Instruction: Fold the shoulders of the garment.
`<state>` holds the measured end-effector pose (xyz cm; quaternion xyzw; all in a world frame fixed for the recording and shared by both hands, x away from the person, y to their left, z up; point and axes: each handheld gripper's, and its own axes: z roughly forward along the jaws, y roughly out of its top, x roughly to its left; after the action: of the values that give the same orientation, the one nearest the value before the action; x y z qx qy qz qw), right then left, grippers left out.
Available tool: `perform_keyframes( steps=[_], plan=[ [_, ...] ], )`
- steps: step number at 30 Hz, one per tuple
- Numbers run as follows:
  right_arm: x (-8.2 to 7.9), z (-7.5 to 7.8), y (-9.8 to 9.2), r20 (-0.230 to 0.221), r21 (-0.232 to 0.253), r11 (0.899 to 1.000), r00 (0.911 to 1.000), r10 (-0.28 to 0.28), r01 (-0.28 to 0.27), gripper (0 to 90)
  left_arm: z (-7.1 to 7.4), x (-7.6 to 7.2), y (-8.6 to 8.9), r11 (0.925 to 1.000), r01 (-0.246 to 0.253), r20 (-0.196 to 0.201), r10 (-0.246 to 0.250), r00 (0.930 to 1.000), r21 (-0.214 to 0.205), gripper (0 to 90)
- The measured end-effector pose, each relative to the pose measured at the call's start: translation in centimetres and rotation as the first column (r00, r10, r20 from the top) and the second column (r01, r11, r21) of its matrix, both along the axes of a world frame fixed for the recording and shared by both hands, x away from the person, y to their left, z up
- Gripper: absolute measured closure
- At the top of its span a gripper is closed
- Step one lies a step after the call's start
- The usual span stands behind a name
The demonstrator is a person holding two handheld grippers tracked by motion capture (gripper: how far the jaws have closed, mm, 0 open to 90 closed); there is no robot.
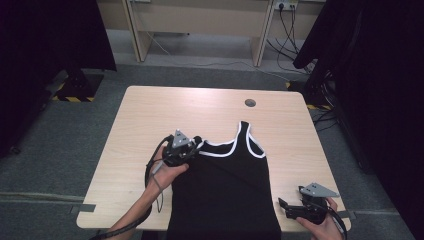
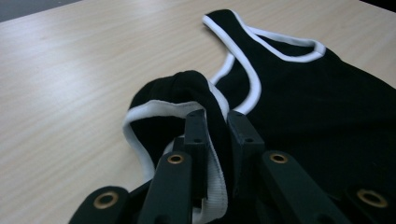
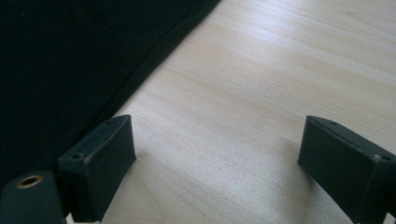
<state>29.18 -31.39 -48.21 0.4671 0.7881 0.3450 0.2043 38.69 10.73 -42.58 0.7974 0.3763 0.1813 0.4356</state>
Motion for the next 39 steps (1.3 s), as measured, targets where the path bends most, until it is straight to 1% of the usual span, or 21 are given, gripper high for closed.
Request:
perform_keyframes(
  steps=[2,4,5,10,11,12,14,16,17,19,20,22,24,28,30,32,33,34,35,37,39],
  plan=[
    [0.0,0.0,0.0,0.001,0.0,1.0,1.0,0.0,0.0,11.3,-0.2,-0.6,0.0,1.0,0.006,0.002,-0.006,1.0,-0.001,79.3],
    [0.0,0.0,0.0,0.0,0.0,1.0,1.0,-0.001,0.001,11.3,-0.7,-2.1,0.1,0.9998,0.014,0.007,-0.014,0.9999,-0.016,79.2],
    [0.0,0.0,0.0,0.0,0.0,1.0,1.0,-0.001,0.001,11.3,-0.7,-2.1,0.1,0.9998,0.014,0.007,-0.014,0.9999,-0.016,79.1],
    [0.0,0.0,0.1,0.001,-0.001,1.0,1.0,-0.001,0.001,11.3,-2.2,-4.4,0.5,0.9989,0.027,-0.009,-0.028,0.9996,-0.039,77.3],
    [0.0,0.0,0.1,0.001,-0.001,1.0,1.0,-0.001,0.001,11.3,-2.2,-4.4,0.5,0.9989,0.027,-0.009,-0.028,0.9996,-0.039,77.0],
    [0.0,0.0,0.1,0.0,0.0,1.0,1.0,-0.001,0.001,11.3,-2.5,-5.0,0.6,0.9986,0.036,-0.018,-0.037,0.9992,-0.039,75.8],
    [0.0,0.0,0.1,0.0,0.001,1.0,1.0,-0.002,0.002,11.3,-2.7,-5.3,0.6,0.9984,0.036,-0.019,-0.037,0.9991,-0.043,74.8],
    [0.0,0.0,0.1,0.0,0.0,1.0,1.0,-0.002,0.002,11.3,-3.0,-5.9,0.6,0.9986,0.044,-0.015,-0.045,0.9989,-0.03,68.4],
    [0.0,0.0,0.1,0.0,0.0,1.0,1.0,-0.002,0.002,11.3,-3.0,-5.9,0.6,0.9986,0.044,-0.015,-0.045,0.9989,-0.03,63.2],
    [0.0,0.0,0.1,0.0,0.0,1.0,1.0,-0.001,0.001,11.3,-2.6,-6.4,0.4,0.9993,0.038,0.016,-0.037,0.9992,-0.005,55.4],
    [0.0,0.0,0.1,0.0,0.0,1.0,1.0,-0.001,0.001,11.3,-2.6,-6.4,0.4,0.9993,0.038,0.016,-0.037,0.9992,-0.005,51.7],
    [0.0,0.0,0.1,0.0,0.001,1.0,1.0,-0.002,0.002,11.2,-2.3,-6.4,0.1,0.999,0.043,0.018,-0.043,0.9989,-0.012,48.3],
    [0.0,0.0,0.1,0.0,0.001,1.0,1.0,-0.001,0.001,11.2,-2.2,-6.2,-0.5,0.9991,0.041,0.022,-0.041,0.9989,-0.001,46.7],
    [0.0,0.0,0.1,0.001,0.001,1.0,1.0,-0.001,0.001,11.2,-2.9,-5.3,-1.8,0.9987,0.049,-0.018,-0.048,0.9987,0.015,41.7],
    [0.0,0.0,0.1,0.001,0.001,1.0,1.0,0.001,-0.001,11.2,-3.5,-4.8,-2.1,0.9986,0.041,-0.024,-0.04,0.9989,0.035,42.3],
    [0.0,0.0,0.1,0.001,0.001,1.0,1.0,0.002,-0.002,11.2,-4.3,-4.1,-1.9,0.9988,0.036,-0.028,-0.035,0.999,0.034,55.1],
    [0.0,0.0,0.1,0.001,0.001,1.0,1.0,0.002,-0.002,11.2,-4.3,-4.1,-1.9,0.9988,0.036,-0.028,-0.035,0.999,0.034,64.8],
    [0.0,0.0,0.1,0.0,0.001,1.0,1.0,0.003,-0.003,11.2,-4.4,-4.1,-1.8,0.9989,0.037,-0.029,-0.037,0.9989,0.027,64.8],
    [0.0,0.0,0.1,0.0,0.001,1.0,1.0,0.002,-0.002,11.2,-4.6,-4.1,-1.7,0.9989,0.04,-0.028,-0.04,0.9988,0.024,76.6],
    [0.0,0.0,0.1,0.0,0.001,1.0,1.0,0.003,-0.003,11.2,-4.4,-4.3,-1.3,0.999,0.039,-0.016,-0.039,0.9991,0.023,83.8],
    [0.0,0.0,0.1,0.0,0.0,1.0,1.0,0.002,-0.002,11.2,-3.9,-4.8,-0.9,0.999,0.043,-0.001,-0.043,0.9991,0.015,86.4]
  ],
)
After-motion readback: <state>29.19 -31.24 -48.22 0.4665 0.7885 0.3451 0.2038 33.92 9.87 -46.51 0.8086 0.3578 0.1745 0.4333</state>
